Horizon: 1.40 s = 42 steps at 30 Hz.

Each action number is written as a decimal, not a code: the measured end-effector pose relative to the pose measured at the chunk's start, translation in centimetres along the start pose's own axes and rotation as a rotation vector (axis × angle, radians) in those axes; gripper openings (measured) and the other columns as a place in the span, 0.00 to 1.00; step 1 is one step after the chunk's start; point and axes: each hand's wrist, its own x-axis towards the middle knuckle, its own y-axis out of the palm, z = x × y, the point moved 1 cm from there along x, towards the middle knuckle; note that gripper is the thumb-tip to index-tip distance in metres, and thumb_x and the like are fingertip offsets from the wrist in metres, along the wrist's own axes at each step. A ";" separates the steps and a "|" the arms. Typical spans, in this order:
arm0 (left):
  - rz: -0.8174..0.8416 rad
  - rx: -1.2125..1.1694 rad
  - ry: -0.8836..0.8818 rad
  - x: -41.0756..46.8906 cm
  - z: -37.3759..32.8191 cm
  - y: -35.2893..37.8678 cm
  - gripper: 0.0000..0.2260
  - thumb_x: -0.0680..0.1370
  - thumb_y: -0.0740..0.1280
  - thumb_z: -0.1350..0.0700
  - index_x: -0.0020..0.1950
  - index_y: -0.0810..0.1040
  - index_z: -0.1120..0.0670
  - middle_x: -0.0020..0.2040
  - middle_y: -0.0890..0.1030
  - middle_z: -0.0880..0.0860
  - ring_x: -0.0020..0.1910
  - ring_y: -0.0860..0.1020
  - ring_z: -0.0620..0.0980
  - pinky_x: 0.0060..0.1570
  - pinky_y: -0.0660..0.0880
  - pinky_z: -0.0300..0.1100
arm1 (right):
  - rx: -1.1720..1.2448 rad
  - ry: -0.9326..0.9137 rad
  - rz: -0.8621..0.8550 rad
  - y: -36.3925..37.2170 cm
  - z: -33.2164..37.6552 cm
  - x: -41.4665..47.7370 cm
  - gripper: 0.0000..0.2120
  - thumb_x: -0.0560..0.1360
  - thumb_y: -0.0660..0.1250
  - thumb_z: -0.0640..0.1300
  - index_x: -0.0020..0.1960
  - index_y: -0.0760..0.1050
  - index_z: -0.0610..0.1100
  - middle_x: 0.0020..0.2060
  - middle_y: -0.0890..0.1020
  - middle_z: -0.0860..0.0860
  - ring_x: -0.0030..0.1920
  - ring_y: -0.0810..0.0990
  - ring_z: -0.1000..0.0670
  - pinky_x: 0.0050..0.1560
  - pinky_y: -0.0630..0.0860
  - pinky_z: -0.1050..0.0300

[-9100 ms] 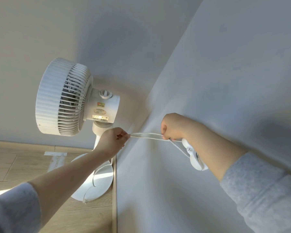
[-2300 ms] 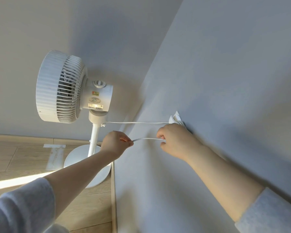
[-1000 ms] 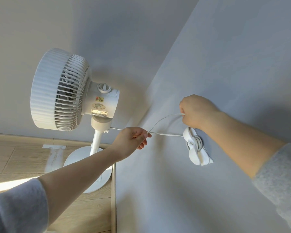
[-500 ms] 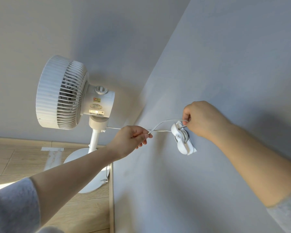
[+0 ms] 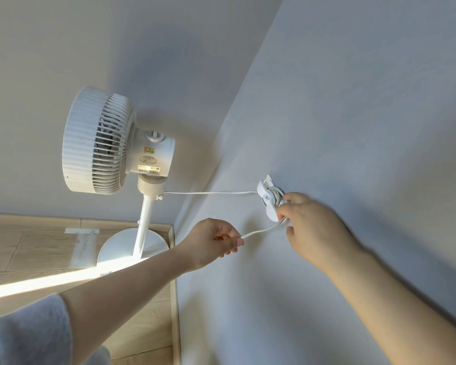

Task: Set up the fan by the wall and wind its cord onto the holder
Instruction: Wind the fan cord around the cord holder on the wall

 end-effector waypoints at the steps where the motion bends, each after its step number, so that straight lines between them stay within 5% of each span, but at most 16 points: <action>1: 0.007 -0.003 -0.003 -0.2 0.1 0.4 0.05 0.74 0.70 0.56 0.40 0.82 0.55 0.32 0.80 0.47 0.30 0.75 0.43 0.34 0.75 0.35 | 0.007 0.007 -0.013 0.3 0.1 -0.6 0.16 0.72 0.61 0.36 0.57 0.76 0.49 0.62 0.74 0.51 0.53 0.80 0.46 0.49 0.76 0.56; 9: 0.090 0.013 -0.132 -1.8 1.8 2.1 0.11 0.76 0.66 0.48 0.38 0.81 0.51 0.34 0.80 0.48 0.35 0.79 0.44 0.47 0.77 0.40 | 0.049 0.151 -0.033 2.6 1.9 -3.9 0.16 0.73 0.62 0.40 0.61 0.71 0.46 0.72 0.62 0.55 0.52 0.81 0.45 0.52 0.78 0.53; 15: 0.061 -0.081 -0.242 -2.6 3.0 1.2 0.09 0.75 0.69 0.52 0.40 0.84 0.54 0.32 0.78 0.49 0.32 0.75 0.46 0.38 0.76 0.35 | 0.039 0.177 0.036 4.3 3.3 -4.4 0.21 0.75 0.62 0.43 0.68 0.65 0.46 0.78 0.48 0.51 0.58 0.80 0.49 0.50 0.77 0.56; 21: -0.079 -0.030 -0.292 -1.4 4.2 1.0 0.07 0.71 0.72 0.53 0.36 0.85 0.55 0.31 0.82 0.49 0.32 0.78 0.47 0.42 0.79 0.41 | 0.045 0.190 0.094 5.3 4.2 -4.6 0.31 0.75 0.62 0.45 0.76 0.56 0.46 0.78 0.40 0.46 0.59 0.79 0.48 0.50 0.77 0.57; 24: -0.168 0.053 -0.315 -0.2 4.7 1.1 0.08 0.70 0.73 0.52 0.37 0.84 0.56 0.32 0.82 0.50 0.32 0.78 0.47 0.45 0.80 0.47 | 0.080 0.211 0.091 5.0 4.5 -4.4 0.22 0.76 0.61 0.46 0.69 0.66 0.46 0.77 0.50 0.45 0.60 0.77 0.47 0.52 0.76 0.56; 28: -0.318 0.146 -0.334 1.9 5.3 0.0 0.08 0.70 0.73 0.52 0.39 0.84 0.56 0.34 0.83 0.51 0.35 0.80 0.50 0.43 0.78 0.44 | 0.125 0.166 -0.001 4.2 4.1 -3.1 0.14 0.78 0.57 0.46 0.60 0.74 0.46 0.58 0.76 0.50 0.56 0.77 0.48 0.52 0.74 0.55; 34: -0.443 0.266 -0.279 4.9 4.3 -2.6 0.08 0.71 0.73 0.50 0.42 0.84 0.55 0.38 0.82 0.49 0.41 0.80 0.50 0.32 0.70 0.37 | 0.239 0.056 -0.077 3.2 4.2 1.4 0.11 0.77 0.59 0.41 0.57 0.76 0.45 0.52 0.78 0.50 0.52 0.79 0.47 0.50 0.75 0.56; 39: -0.463 0.275 -0.252 6.6 4.3 -3.4 0.09 0.71 0.72 0.49 0.41 0.83 0.55 0.41 0.84 0.52 0.42 0.81 0.51 0.40 0.75 0.42 | 0.109 -0.049 0.012 2.9 4.5 6.1 0.12 0.75 0.60 0.36 0.55 0.77 0.43 0.51 0.79 0.47 0.58 0.77 0.43 0.67 0.70 0.50; 42: -0.496 0.297 -0.231 7.3 4.1 -3.8 0.11 0.70 0.72 0.47 0.38 0.80 0.54 0.38 0.84 0.52 0.39 0.80 0.51 0.37 0.73 0.41 | 0.065 -0.039 0.061 2.4 4.3 8.4 0.14 0.74 0.62 0.34 0.58 0.77 0.43 0.54 0.80 0.47 0.57 0.78 0.44 0.58 0.75 0.51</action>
